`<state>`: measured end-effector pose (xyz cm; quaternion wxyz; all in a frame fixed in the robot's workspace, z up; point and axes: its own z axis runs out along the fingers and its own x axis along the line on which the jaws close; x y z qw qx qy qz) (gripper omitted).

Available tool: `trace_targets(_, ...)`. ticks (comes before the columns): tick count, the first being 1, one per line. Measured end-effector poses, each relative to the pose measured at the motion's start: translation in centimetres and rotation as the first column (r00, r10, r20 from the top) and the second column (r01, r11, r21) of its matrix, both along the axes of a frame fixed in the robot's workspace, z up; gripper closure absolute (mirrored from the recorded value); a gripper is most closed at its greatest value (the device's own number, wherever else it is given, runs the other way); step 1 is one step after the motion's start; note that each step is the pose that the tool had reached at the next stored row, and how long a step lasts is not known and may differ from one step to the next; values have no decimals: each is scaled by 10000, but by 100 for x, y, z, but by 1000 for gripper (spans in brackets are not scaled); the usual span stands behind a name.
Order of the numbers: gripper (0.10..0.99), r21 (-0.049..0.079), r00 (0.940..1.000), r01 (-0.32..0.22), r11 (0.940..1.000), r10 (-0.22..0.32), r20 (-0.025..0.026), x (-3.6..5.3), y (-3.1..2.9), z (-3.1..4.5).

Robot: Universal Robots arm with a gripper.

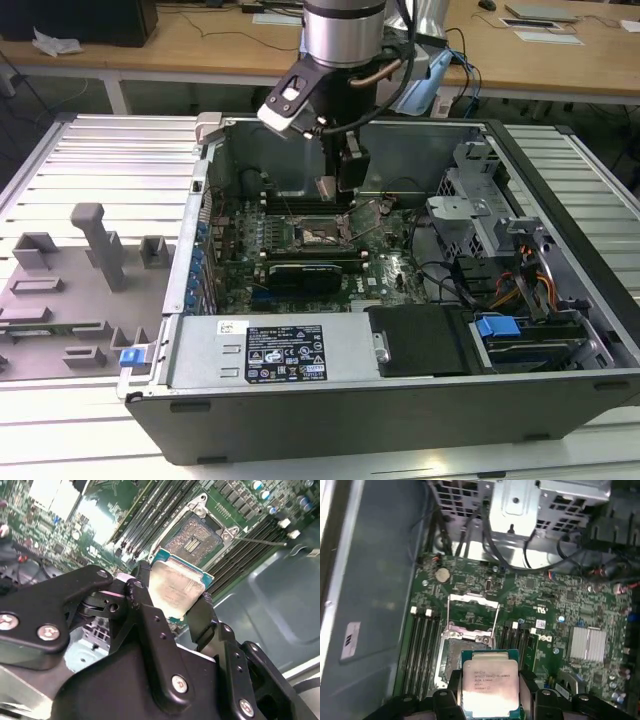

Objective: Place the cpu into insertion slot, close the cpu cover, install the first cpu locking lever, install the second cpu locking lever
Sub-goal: 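Place the cpu into insertion slot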

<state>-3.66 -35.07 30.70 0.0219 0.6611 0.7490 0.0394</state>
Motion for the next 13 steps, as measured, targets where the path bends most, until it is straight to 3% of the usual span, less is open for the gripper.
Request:
trace_targets(6,545,0,9979,650,9979,-650,-2,-1,10,-136)
trace_targets(13,545,-1,9977,677,9977,-677,-3,-7,40,-326)
